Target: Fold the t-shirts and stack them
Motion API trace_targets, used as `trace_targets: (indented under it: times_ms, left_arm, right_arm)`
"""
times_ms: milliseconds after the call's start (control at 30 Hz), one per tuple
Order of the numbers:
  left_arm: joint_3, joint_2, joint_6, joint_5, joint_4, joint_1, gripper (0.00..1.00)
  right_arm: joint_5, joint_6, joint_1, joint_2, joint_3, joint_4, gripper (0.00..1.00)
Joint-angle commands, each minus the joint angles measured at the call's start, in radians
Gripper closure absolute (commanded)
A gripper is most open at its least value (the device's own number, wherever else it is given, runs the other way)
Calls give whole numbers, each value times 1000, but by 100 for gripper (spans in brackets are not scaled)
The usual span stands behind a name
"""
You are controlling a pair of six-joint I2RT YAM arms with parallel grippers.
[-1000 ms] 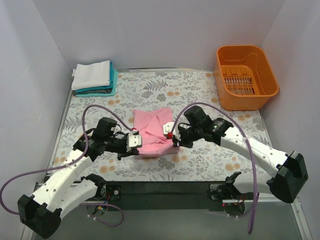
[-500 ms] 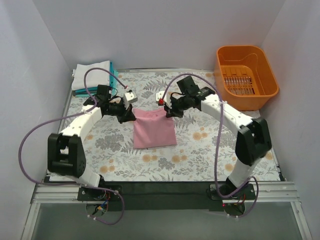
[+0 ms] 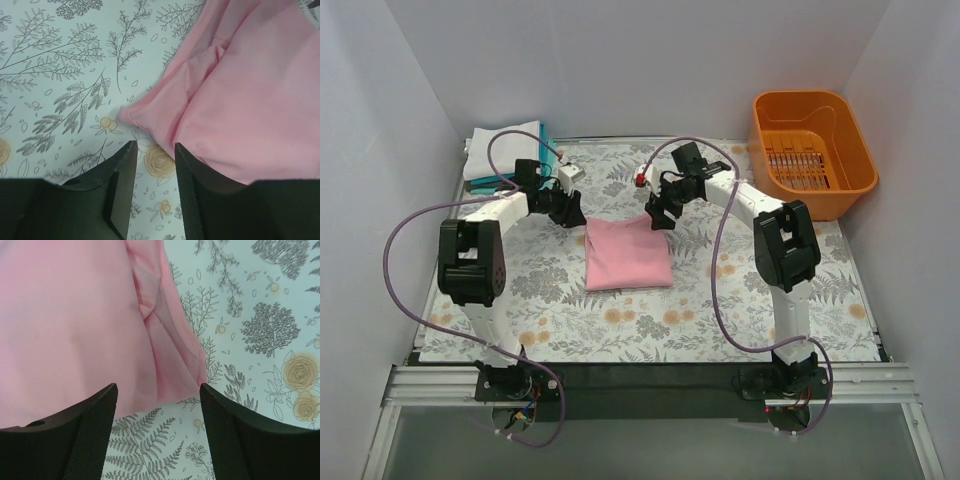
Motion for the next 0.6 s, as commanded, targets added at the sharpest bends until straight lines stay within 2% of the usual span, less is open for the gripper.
trace_targets:
  times_ms: [0,233,367,567]
  left_arm:
    - [-59,-177,-68,18,74,10,65]
    - [-239,-338,-171,26,114,-31,66]
    - [-318,-406,-221,27,139,-44,66]
    - [-349,-490,-246,32,139,-42,65]
  right_arm:
    - [-110,118,-1,-107,35,70,39]
    - [-188,261,74,-134,-142,168,61]
    - [-203,327,110,-127,-238,212,64]
    - [-171,398,175,-153,-439,295,65]
